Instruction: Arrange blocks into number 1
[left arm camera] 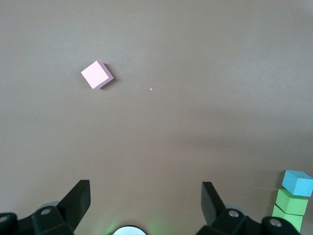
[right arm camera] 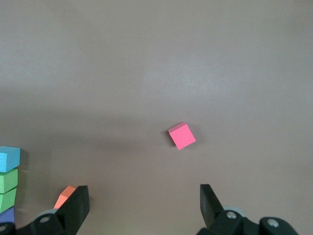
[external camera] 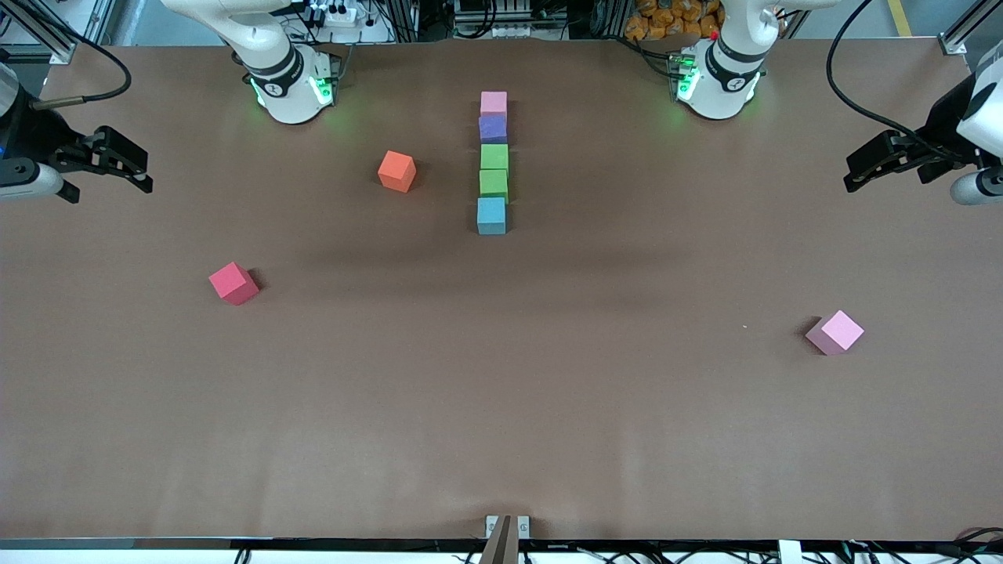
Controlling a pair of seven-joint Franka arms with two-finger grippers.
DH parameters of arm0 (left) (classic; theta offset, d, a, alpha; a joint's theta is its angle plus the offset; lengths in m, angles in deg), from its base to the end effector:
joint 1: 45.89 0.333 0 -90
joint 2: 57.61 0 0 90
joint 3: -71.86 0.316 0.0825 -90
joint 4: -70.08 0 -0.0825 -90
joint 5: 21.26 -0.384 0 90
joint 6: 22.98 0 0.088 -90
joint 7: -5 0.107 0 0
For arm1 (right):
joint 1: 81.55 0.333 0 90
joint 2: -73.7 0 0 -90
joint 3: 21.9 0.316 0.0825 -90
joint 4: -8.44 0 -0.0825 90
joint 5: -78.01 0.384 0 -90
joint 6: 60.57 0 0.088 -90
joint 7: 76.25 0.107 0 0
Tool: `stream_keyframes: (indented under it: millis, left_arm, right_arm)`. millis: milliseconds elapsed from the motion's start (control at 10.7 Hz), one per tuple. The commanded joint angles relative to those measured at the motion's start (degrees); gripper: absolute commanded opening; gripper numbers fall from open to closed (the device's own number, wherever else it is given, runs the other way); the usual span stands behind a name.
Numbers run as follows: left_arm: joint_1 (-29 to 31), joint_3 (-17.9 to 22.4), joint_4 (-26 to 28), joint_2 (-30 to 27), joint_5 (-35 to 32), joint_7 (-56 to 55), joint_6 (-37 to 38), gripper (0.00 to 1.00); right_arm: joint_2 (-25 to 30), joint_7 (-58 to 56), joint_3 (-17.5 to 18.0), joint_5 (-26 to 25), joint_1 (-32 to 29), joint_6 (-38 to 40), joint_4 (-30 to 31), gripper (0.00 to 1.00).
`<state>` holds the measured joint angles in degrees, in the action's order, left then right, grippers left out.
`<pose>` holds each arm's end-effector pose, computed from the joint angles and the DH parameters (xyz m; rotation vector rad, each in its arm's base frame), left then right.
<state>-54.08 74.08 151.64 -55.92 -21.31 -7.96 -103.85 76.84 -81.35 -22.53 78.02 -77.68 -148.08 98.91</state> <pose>0.5439 -0.0572 0.6629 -3.1263 -0.1911 0.0636 0.5323 0.0300 0.6466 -3.1325 -0.2284 -0.0049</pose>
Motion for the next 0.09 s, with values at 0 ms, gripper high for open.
stream_keyframes:
  millis: [0]
  left_arm:
    - [0.46,0.07,-0.61,-0.46,0.5,0.74,0.98,1.0]
  right_arm:
    - [-0.42,-0.35,0.81,1.13,-1.32,1.45,-1.08,1.0]
